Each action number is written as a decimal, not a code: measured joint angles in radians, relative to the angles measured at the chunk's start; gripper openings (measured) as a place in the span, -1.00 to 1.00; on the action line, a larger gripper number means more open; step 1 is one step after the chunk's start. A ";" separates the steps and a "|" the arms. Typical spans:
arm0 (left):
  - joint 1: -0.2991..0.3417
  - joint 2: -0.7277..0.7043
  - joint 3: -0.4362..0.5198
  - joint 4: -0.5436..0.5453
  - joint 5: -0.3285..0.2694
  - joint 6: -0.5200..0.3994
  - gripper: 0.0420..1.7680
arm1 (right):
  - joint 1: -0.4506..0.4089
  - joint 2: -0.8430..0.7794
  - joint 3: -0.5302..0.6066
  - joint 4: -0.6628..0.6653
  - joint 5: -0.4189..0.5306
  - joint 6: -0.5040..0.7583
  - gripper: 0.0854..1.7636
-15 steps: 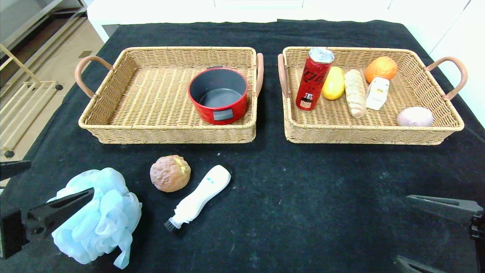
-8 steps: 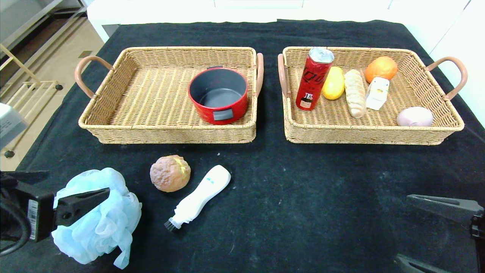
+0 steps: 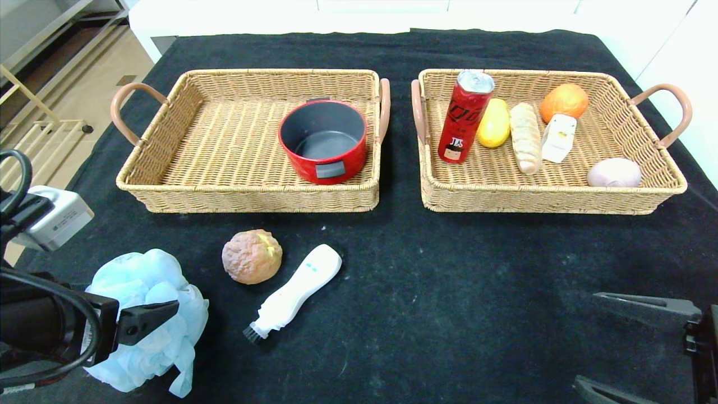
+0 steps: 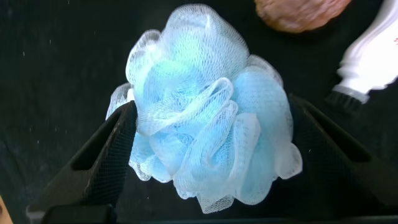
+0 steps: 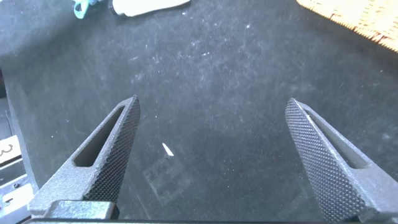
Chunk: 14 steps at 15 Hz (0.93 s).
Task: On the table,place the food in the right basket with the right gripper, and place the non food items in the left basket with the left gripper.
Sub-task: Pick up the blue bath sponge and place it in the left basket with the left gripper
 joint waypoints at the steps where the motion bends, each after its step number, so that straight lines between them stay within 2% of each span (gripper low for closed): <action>1: 0.011 0.001 0.015 -0.004 -0.003 0.000 0.94 | 0.000 0.005 0.001 0.000 0.000 0.000 0.92; 5: 0.030 0.022 0.075 -0.020 -0.019 0.000 0.94 | 0.000 0.021 0.006 -0.005 0.000 -0.001 0.92; 8: 0.032 0.040 0.119 -0.077 -0.024 0.000 0.94 | 0.000 0.030 0.007 -0.004 -0.001 -0.001 0.93; 12: 0.032 0.064 0.159 -0.089 -0.077 0.000 0.94 | 0.000 0.035 0.008 -0.005 -0.001 -0.001 0.93; 14: 0.032 0.073 0.172 -0.090 -0.075 -0.001 0.94 | -0.001 0.035 0.007 -0.005 -0.001 -0.001 0.93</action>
